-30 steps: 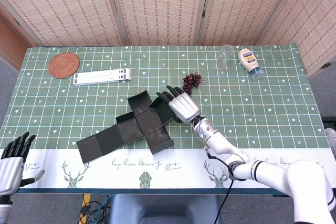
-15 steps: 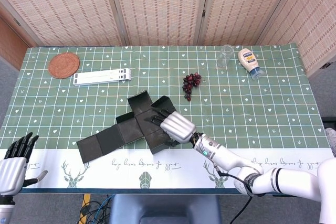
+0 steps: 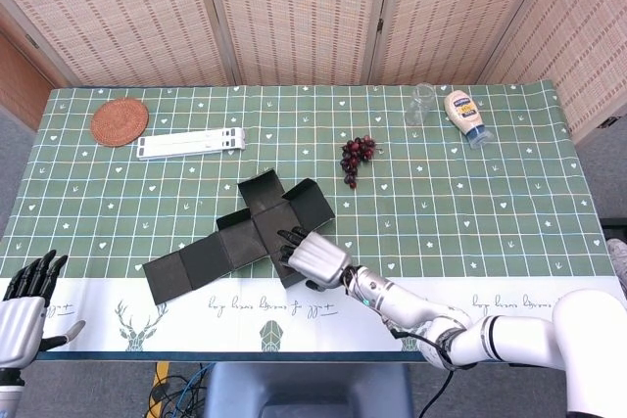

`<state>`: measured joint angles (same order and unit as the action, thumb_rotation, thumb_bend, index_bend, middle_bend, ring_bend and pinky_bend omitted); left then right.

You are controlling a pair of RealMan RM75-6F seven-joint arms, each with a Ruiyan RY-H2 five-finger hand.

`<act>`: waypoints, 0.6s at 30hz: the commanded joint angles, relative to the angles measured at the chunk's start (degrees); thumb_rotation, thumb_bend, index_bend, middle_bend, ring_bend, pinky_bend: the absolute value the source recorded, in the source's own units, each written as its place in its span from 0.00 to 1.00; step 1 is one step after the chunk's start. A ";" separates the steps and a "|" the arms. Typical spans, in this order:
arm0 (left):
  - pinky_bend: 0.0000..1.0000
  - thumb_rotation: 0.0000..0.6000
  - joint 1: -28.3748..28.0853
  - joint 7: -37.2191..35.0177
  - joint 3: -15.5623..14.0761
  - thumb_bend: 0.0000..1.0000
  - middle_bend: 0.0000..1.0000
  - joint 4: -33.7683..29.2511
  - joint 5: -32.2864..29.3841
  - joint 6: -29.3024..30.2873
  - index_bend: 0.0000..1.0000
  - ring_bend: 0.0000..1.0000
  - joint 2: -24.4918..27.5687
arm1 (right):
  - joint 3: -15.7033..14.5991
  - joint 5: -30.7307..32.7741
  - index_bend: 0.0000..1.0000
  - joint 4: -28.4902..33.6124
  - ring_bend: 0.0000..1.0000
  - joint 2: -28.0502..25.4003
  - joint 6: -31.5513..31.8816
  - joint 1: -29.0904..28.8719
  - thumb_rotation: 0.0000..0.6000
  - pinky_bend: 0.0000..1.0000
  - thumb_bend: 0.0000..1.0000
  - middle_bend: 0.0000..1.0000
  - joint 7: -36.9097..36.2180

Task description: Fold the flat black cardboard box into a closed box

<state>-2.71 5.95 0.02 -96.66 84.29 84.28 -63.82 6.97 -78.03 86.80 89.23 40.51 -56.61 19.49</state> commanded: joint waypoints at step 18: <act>0.08 1.00 -0.23 -1.13 0.14 0.14 0.00 1.16 0.12 -0.64 0.01 0.00 -0.39 | -7.14 -16.60 0.66 -6.54 0.19 -5.42 4.97 -1.32 1.00 0.13 0.47 0.46 -4.88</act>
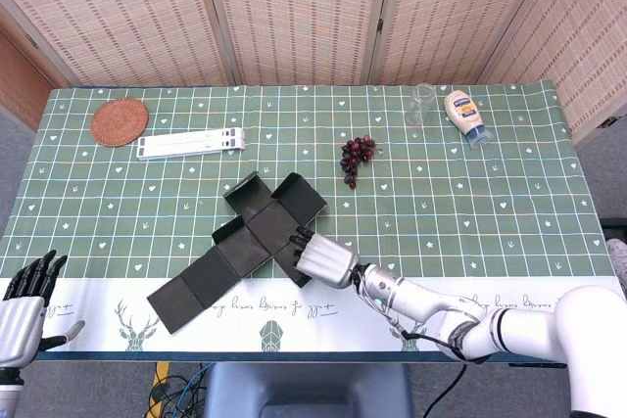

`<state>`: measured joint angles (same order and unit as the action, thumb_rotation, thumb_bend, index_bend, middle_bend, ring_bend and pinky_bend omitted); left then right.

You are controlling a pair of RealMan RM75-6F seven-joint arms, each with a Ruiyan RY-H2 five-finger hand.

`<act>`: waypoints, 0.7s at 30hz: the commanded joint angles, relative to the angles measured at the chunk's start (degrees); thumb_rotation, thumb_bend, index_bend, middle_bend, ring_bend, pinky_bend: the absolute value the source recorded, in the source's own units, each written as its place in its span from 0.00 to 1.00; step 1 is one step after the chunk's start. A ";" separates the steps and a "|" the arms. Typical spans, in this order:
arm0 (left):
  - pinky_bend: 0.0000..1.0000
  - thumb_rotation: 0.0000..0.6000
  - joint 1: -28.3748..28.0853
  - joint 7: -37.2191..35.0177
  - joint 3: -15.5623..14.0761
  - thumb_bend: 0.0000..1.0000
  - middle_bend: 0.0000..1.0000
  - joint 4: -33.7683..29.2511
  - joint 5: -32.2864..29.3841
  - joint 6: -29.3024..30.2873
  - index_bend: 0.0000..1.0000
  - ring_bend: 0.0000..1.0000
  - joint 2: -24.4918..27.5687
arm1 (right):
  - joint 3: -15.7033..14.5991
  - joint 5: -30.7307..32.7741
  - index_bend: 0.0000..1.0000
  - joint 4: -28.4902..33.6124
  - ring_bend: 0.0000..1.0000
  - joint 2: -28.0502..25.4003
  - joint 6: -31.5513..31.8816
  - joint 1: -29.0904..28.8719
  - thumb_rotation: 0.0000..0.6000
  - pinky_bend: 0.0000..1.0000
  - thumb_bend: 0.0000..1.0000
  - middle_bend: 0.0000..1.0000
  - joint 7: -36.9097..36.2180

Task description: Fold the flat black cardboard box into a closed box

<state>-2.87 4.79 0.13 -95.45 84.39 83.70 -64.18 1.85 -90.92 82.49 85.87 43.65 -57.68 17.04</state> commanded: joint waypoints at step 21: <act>0.08 1.00 -0.74 2.36 0.34 0.14 0.00 -1.92 -0.18 -0.66 0.03 0.00 0.14 | 4.04 7.01 0.31 -9.94 0.09 -1.31 4.14 3.80 1.00 0.07 0.47 0.24 10.36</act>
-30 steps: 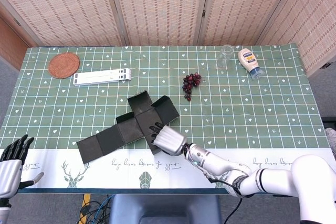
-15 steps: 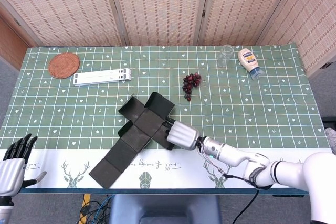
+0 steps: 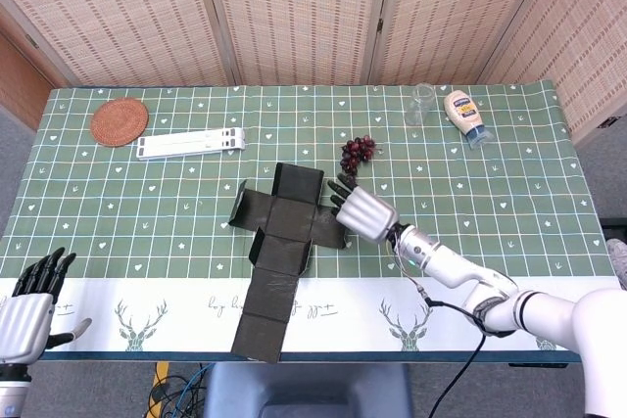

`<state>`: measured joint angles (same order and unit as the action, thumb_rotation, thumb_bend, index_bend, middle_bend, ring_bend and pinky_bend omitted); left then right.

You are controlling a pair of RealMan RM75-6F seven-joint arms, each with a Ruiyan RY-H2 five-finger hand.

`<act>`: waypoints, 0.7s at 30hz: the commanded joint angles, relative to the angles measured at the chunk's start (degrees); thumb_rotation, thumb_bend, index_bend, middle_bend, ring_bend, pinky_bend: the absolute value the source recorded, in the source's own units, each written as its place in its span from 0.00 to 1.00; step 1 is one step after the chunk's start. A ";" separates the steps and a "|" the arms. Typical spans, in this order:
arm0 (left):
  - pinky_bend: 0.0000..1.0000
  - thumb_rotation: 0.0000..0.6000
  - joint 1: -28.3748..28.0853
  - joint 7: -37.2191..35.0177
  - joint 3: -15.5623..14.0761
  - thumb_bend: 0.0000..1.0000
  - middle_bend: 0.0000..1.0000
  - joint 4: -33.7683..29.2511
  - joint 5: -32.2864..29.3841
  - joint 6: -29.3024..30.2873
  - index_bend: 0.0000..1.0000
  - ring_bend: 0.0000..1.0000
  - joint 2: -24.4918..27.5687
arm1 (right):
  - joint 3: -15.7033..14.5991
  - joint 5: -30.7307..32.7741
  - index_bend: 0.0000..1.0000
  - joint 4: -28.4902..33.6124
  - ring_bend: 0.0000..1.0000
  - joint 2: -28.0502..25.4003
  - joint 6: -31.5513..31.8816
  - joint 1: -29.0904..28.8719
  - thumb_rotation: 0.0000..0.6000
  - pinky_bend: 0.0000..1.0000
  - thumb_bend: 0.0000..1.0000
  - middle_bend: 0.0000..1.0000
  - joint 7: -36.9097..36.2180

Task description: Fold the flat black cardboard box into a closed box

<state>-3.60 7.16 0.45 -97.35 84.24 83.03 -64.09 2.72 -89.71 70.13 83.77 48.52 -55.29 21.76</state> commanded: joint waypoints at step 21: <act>0.08 1.00 0.66 -1.85 -0.37 0.14 0.00 1.20 0.31 0.83 0.03 0.00 0.02 | 2.61 5.82 0.31 13.14 0.05 2.86 -5.78 -2.02 1.00 0.05 0.46 0.23 5.61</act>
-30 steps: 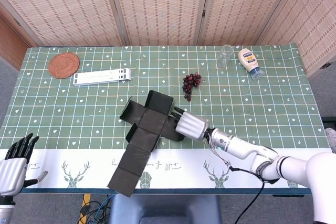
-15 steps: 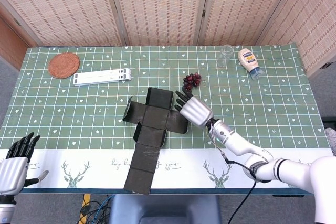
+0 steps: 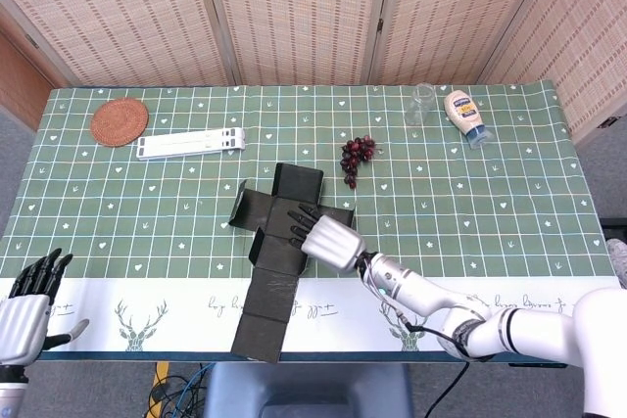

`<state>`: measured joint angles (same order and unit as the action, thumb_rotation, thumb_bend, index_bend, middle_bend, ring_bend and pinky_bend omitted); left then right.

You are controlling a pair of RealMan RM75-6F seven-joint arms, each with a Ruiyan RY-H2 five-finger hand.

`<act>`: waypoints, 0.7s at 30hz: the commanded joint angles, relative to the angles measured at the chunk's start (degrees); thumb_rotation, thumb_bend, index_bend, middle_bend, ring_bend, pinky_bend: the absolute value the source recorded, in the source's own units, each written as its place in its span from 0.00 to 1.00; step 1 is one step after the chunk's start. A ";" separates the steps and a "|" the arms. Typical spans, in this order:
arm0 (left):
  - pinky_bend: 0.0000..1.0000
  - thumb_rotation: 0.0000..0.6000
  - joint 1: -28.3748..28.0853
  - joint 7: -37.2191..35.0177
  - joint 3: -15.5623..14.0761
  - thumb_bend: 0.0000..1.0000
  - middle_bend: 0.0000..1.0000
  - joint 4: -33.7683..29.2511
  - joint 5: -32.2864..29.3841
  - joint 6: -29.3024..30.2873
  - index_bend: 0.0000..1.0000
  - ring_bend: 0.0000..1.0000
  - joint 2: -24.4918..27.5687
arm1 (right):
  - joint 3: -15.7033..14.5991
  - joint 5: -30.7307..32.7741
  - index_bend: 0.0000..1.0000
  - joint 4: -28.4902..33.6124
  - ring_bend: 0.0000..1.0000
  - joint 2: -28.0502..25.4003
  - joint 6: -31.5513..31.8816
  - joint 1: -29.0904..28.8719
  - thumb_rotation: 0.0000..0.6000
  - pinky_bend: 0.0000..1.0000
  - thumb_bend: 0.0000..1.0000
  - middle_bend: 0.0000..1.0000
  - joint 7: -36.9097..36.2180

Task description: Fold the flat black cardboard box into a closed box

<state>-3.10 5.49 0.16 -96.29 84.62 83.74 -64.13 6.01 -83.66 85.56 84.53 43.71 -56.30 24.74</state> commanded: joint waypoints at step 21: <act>0.08 1.00 0.53 -1.93 -0.58 0.14 0.00 0.10 -0.17 -0.45 0.03 0.00 0.43 | -6.69 -8.57 0.59 -10.31 0.08 5.28 0.43 -2.15 1.00 0.05 0.46 0.35 -0.69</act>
<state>-2.57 3.57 -0.42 -96.18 84.44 83.28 -63.70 0.80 -90.11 75.64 91.15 43.24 -58.64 26.07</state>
